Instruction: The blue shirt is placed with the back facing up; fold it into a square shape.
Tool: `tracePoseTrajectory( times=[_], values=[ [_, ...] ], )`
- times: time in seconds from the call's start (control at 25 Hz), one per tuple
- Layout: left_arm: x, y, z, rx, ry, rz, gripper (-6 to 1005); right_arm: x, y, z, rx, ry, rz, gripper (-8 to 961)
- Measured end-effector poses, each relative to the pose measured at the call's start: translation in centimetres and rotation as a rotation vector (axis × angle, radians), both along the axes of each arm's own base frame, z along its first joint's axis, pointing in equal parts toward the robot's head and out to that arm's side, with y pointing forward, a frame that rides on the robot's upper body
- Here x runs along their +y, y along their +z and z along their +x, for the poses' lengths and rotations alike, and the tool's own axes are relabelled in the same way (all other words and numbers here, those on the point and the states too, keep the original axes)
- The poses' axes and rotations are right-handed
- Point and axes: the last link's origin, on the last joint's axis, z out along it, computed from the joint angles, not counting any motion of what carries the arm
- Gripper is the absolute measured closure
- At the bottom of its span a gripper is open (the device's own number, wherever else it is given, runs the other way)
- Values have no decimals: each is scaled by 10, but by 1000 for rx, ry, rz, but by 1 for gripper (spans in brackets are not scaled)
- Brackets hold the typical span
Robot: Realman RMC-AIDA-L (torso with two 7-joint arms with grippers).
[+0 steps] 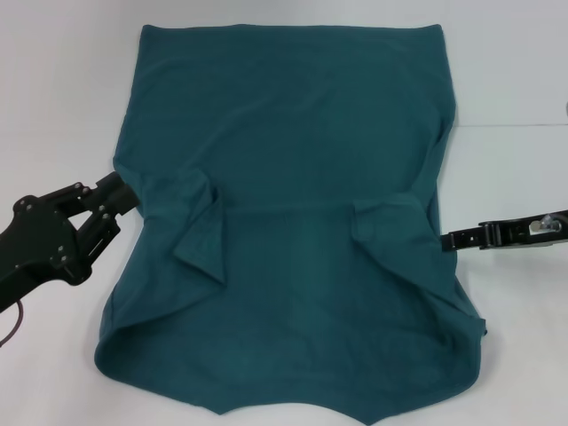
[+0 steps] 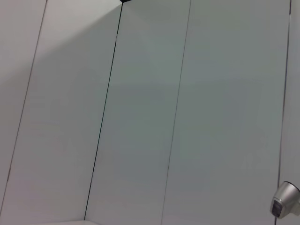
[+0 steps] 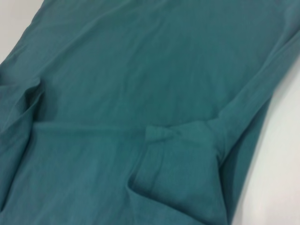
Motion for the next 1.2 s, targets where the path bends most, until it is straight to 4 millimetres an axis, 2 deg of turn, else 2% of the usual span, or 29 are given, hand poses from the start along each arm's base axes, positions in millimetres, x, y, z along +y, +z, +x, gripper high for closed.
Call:
tracePoseTrajectory(
  times=[0.2,0.48,1.2],
  values=[
    [0,0,0,1,2,1,812,-1,1,7,7,-18,4,235],
    [2,0,0,4,4,4,813,0,-13,11,17,-11,-16,254],
    [1,0,-1,3,9,3,813,4,-30,3,74,33,-47,340]
  ],
)
